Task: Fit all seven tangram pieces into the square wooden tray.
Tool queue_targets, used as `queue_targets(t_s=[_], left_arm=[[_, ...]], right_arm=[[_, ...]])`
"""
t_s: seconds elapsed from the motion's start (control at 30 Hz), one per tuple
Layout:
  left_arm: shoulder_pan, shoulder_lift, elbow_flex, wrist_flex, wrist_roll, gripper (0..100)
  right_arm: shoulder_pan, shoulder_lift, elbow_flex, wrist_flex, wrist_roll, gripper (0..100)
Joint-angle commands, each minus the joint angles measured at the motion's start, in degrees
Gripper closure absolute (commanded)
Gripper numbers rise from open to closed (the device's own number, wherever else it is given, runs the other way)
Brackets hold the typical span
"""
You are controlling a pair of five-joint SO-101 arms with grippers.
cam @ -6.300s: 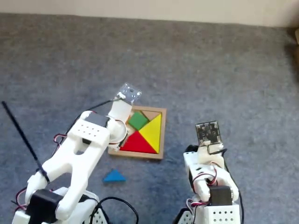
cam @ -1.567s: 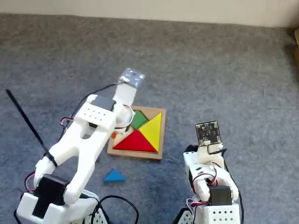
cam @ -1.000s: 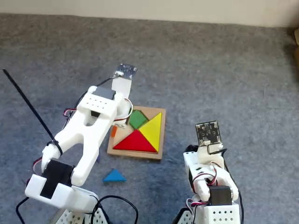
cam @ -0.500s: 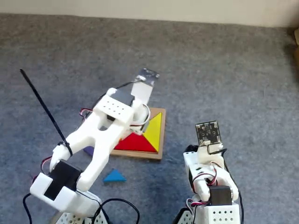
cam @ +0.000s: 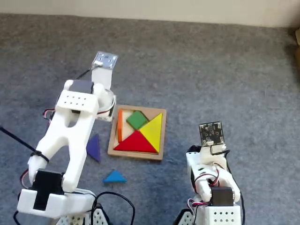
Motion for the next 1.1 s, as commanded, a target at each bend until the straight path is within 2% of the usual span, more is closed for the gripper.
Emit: queue_targets(t_s=[0.0,0.23,0.47,0.63,0.87,0.97,1.07], left_arm=[[-1.6,-2.6,3.6,-5.6,-1.0,86],[4.1,-2.5,9.2,-10.9,-1.0,86],[9.4,6.0,5.1,-11.6,-0.7,86],[9.3,10.9,-1.5,-8.1,-0.6,86],[9.4,8.7,-9.3,1.5,-0.6,86],[9.4,6.0,-10.6,2.5,-0.6,86],[9.4,5.5,-10.4,0.0,-0.6,86]], right_arm=[[0.7,-1.1,5.8,-0.1,-0.1,99.5],[0.7,-1.1,5.8,-0.1,-0.1,99.5],[0.7,-1.1,5.8,-0.1,-0.1,99.5],[0.7,-1.1,5.8,-0.1,-0.1,99.5],[0.7,-1.1,5.8,-0.1,-0.1,99.5],[0.7,-1.1,5.8,-0.1,-0.1,99.5],[0.7,-1.1,5.8,-0.1,-0.1,99.5]])
